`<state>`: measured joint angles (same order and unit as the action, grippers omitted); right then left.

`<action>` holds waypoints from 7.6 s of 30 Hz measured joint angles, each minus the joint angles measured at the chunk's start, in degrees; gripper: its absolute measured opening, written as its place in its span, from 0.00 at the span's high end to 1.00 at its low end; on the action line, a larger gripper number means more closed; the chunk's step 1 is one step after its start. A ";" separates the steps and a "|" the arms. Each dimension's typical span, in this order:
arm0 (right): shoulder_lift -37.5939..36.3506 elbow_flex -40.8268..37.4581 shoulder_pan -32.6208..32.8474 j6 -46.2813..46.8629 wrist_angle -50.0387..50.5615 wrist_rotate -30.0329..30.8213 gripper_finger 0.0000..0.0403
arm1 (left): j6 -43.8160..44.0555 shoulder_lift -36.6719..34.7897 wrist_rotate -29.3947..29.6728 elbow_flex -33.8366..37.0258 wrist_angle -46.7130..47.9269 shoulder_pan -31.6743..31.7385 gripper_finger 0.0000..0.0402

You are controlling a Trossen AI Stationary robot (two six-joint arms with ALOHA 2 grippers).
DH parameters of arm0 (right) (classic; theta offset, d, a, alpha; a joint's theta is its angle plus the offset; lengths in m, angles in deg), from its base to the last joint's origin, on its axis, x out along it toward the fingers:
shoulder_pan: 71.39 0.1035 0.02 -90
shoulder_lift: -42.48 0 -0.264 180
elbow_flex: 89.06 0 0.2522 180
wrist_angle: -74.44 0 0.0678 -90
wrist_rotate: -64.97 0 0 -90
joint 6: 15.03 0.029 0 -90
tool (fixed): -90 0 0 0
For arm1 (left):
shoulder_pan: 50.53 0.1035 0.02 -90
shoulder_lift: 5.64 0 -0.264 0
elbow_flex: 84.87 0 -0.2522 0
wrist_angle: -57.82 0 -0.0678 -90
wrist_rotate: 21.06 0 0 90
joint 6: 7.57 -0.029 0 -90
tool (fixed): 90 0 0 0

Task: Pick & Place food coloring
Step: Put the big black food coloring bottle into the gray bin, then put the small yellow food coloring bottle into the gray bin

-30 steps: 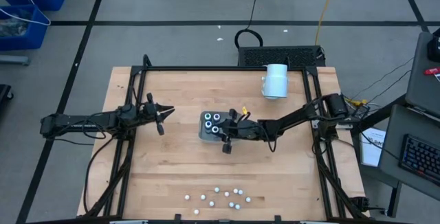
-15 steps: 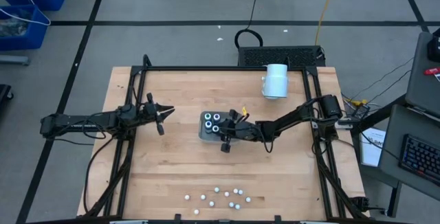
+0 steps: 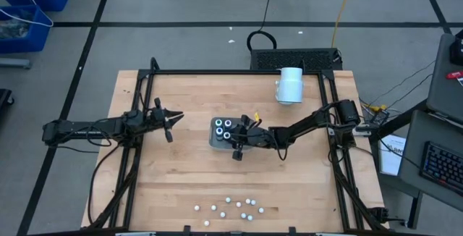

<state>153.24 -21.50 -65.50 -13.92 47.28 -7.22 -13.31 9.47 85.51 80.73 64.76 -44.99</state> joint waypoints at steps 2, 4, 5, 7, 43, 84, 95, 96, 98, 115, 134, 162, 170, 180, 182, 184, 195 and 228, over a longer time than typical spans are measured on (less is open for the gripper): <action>0.00 0.00 0.00 -0.24 -0.25 -0.07 0.63 | 0.01 0.01 0.00 0.00 -0.46 0.00 0.86; 0.00 0.00 0.02 -0.23 -0.58 -0.16 0.60 | 0.07 0.01 0.00 0.00 -0.58 0.00 0.86; 0.00 0.00 0.02 -0.25 -0.70 -0.16 0.59 | 0.07 -0.01 0.00 0.00 -0.58 0.00 0.86; 0.00 0.00 0.00 -0.25 -0.79 -0.16 0.56 | 0.11 -0.01 0.00 0.01 -0.58 0.00 0.86; -47.09 -8.06 11.50 -0.84 33.00 -1.48 0.79 | 2.59 0.00 -0.02 0.00 -0.69 0.00 0.86; -91.42 -52.63 5.20 0.55 12.28 1.65 1.00 | 4.44 0.01 -3.69 0.01 -0.14 -0.02 0.86; -91.23 -52.76 5.20 -6.97 14.40 -3.00 1.00 | 1.24 9.20 -1.76 -8.96 6.64 -5.69 0.86; -91.21 -52.80 5.20 -7.89 15.20 -2.99 1.00 | 1.21 11.11 0.29 -11.25 8.38 -6.55 0.86; -91.19 -52.81 5.20 -9.39 16.08 -2.98 1.00 | 2.02 15.43 2.09 -16.50 12.35 -8.44 0.86; -91.21 -52.89 5.20 -12.85 11.97 -1.40 1.00 | 26.27 61.29 -4.47 -55.21 44.74 -33.02 0.86; -91.12 -52.94 5.07 -15.44 9.88 -1.40 1.00 | 42.99 81.86 -8.99 -72.15 48.27 -46.99 0.85; -91.08 -52.94 5.07 -13.58 9.91 -1.42 1.00 | 40.51 93.05 -22.10 -72.08 39.98 -45.76 0.45; -91.08 -52.94 5.07 -13.60 9.90 -1.42 1.00 | 39.00 93.08 -22.09 -72.08 40.14 -45.31 0.48; -91.08 -52.94 5.07 -13.73 9.90 -1.42 1.00 | 38.32 94.02 -20.69 -72.08 40.32 -45.00 0.48; -91.08 -52.94 5.07 -13.73 9.90 -1.42 1.00 | 37.95 94.47 -21.07 -72.06 40.56 -45.05 0.48; -91.08 -52.94 5.07 -13.73 9.90 -1.42 1.00 | 37.91 94.46 -21.03 -72.06 40.44 -45.15 0.48; -91.08 -52.94 5.07 -13.75 9.87 -1.42 1.00 | 36.01 94.45 -19.07 -72.06 40.49 -45.09 0.48; -91.08 -52.94 5.08 -12.75 9.87 -1.42 1.00 | 32.97 94.43 -19.87 -72.06 40.21 -45.09 0.67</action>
<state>62.17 -74.44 -60.42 -26.67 57.15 -8.65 19.65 103.90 65.65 8.67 104.97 -90.08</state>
